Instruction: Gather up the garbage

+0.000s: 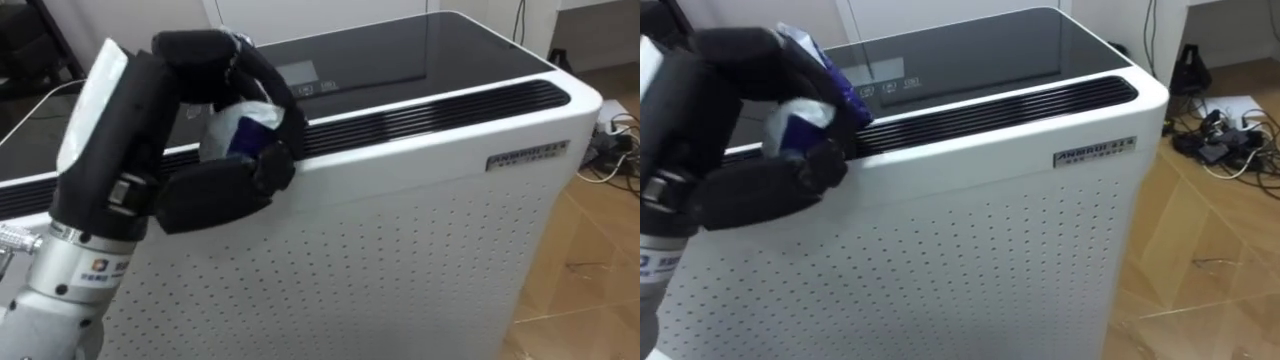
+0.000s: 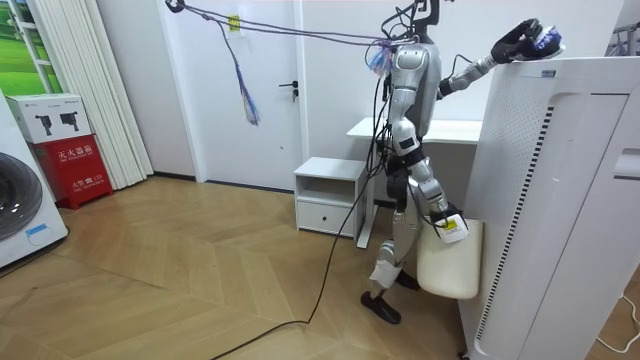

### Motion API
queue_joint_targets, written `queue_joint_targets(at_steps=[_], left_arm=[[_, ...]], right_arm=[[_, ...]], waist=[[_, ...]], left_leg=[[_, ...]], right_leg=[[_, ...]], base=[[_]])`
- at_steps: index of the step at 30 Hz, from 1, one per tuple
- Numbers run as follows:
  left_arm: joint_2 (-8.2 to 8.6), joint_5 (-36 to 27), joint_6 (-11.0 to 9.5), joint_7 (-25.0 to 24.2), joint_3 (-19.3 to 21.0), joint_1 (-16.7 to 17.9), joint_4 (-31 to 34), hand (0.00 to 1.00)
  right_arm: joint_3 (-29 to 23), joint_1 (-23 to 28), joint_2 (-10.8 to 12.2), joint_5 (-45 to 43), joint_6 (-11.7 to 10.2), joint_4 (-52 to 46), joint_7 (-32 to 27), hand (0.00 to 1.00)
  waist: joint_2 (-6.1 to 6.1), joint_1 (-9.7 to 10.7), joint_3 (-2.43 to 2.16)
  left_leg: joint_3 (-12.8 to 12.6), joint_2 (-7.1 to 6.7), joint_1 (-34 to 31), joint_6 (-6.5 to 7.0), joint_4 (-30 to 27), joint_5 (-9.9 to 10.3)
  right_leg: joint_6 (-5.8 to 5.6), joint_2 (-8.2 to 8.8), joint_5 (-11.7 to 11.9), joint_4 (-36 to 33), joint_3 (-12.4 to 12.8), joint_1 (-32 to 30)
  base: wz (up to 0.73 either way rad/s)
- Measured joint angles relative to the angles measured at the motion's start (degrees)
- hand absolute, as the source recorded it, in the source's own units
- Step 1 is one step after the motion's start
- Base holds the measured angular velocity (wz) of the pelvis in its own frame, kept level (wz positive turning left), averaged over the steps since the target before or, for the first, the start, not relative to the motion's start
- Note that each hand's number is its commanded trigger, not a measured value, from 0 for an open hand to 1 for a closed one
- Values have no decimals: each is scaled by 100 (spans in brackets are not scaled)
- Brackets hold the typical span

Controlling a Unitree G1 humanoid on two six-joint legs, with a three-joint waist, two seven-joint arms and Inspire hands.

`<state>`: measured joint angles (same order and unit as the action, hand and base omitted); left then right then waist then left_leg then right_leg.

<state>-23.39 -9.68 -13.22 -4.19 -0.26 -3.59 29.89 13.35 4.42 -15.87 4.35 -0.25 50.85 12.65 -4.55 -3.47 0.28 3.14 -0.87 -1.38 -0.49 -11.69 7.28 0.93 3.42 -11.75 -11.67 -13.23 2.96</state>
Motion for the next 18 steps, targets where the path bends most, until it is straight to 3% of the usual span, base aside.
queue_joint_targets(at_steps=[7, 11, 15, 18], left_arm=[[7, -1149, 90, -516, -67, -9, 52, 100], [182, -2126, 223, -1056, -232, -11, 165, 100], [250, -2920, 474, -1613, -263, -130, 228, 100], [250, -3485, 600, -1957, -341, -329, 299, 100]], right_arm=[[177, -7, 8, 3, -57, -51, 134, 100], [233, 2, 42, -14, -129, -36, 142, 100], [322, -12, 89, -19, -127, -44, 143, 100], [343, -32, 83, -18, -109, -44, 167, 100]], waist=[[19, 4, 10], [66, 1, 21], [135, -9, -37], [156, -15, -45]], left_leg=[[-16, -2, -1, 0, 0, 0], [-22, 0, -13, 0, -6, 0], [-201, 25, -23, 0, -16, 0], [-218, 25, -31, 0, -16, 0]], right_leg=[[-8, 6, -6, 7, -48, 10], [-7, 4, -29, -18, -6, -13], [11, 2, -52, -61, 43, -62], [13, 8, -52, -93, 52, -78]], base=[[1], [1], [-8], [-3]])
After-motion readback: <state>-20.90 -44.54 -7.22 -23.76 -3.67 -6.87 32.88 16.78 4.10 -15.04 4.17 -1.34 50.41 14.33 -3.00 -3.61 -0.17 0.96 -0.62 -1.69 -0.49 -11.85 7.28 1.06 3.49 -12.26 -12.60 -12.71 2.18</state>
